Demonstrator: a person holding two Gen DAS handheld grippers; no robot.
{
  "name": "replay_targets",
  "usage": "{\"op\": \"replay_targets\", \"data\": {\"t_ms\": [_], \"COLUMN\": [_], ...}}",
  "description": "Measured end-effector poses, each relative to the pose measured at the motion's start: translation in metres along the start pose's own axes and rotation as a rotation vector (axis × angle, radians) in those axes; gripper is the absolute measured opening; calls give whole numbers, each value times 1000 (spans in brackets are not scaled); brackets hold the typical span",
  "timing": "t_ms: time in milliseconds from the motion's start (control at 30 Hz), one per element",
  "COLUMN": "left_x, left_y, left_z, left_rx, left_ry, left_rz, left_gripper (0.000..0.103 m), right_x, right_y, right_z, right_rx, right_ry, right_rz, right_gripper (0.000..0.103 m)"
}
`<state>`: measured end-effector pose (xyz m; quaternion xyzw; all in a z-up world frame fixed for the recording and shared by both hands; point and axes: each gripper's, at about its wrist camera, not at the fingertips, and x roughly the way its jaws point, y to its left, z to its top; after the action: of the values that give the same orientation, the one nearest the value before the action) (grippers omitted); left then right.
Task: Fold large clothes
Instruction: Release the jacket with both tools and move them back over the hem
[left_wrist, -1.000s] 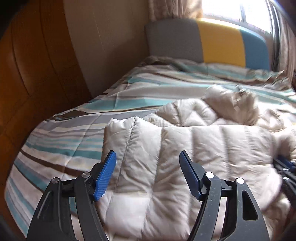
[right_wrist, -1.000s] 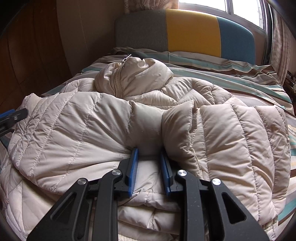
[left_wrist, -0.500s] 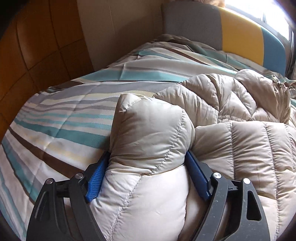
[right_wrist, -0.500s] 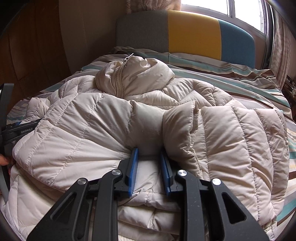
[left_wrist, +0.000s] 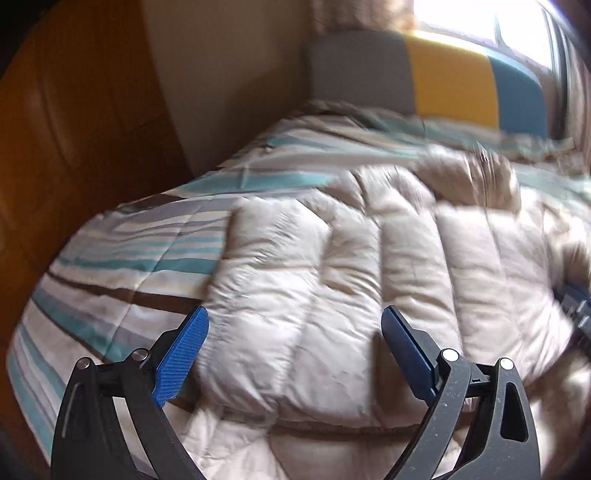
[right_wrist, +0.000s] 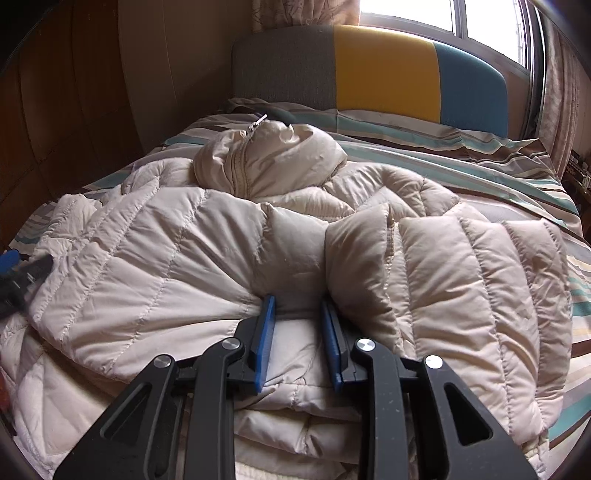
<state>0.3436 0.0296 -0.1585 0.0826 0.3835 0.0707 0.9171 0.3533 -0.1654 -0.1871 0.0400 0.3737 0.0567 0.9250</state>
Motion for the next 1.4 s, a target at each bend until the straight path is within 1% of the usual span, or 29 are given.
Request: {"op": "replay_targets", "data": {"t_ms": [33,67,133,233,300,367,433,500,600,667,833,967,1067,1133,1167,1200,1233,1267,1333,1400], "left_x": [0,-3,-12,-12,-3,11,29,41,51,53,51,43,24,14,8,3,-2,-7,-17,-25], "left_y": [-4,-5,-8,-19,-28,-32,-33,-30,-32,-36,-35,-37,-28,-21,-18,-15,-13,-11,-7,-3], "left_z": [1,5,13,27,31,30,22,14,14,14,15,15,13,10,7,4,1,-2,-11,-20], "left_rx": [14,9,-14,-18,-6,5,-10,-51,-47,-35,-40,-27,-40,-65,-72,-73,-71,-66,-58,-64], "left_ry": [4,-14,-55,-66,-53,-22,14,41,75,84,80,70,77,75,76,78,78,77,72,70], "left_rz": [10,-3,-43,-82,-84,-77,-98,-132,-131,-118,-121,-88,-115,-131,-143,-152,-151,-145,-136,-143], "left_gripper": [94,94,94,94,94,94,94,95,96,97,97,100,100,100,100,100,100,100,100,100], "right_x": [-6,-13,-18,-5,7,17,27,34,44,47,46,46,43,37,32,26,18,8,-6,-19], "right_y": [1,2,9,23,31,36,37,39,45,48,46,45,42,39,38,37,38,37,36,31], "right_z": [4,10,22,35,35,30,22,17,16,15,12,12,13,15,17,17,17,17,15,11], "right_rx": [14,30,35,34,18,19,10,-2,-30,-44,-42,-40,-30,-18,-13,-10,-10,-9,2,27], "right_ry": [-9,-25,-44,-19,-5,3,9,14,36,39,33,32,25,26,32,28,20,6,-4,13], "right_rz": [28,57,77,110,92,81,75,63,22,3,6,9,27,50,50,51,52,50,50,44], "right_gripper": [33,33,33,33,33,34,34,35,35,34,35,35,36,41,48,52,59,62,63,63]}}
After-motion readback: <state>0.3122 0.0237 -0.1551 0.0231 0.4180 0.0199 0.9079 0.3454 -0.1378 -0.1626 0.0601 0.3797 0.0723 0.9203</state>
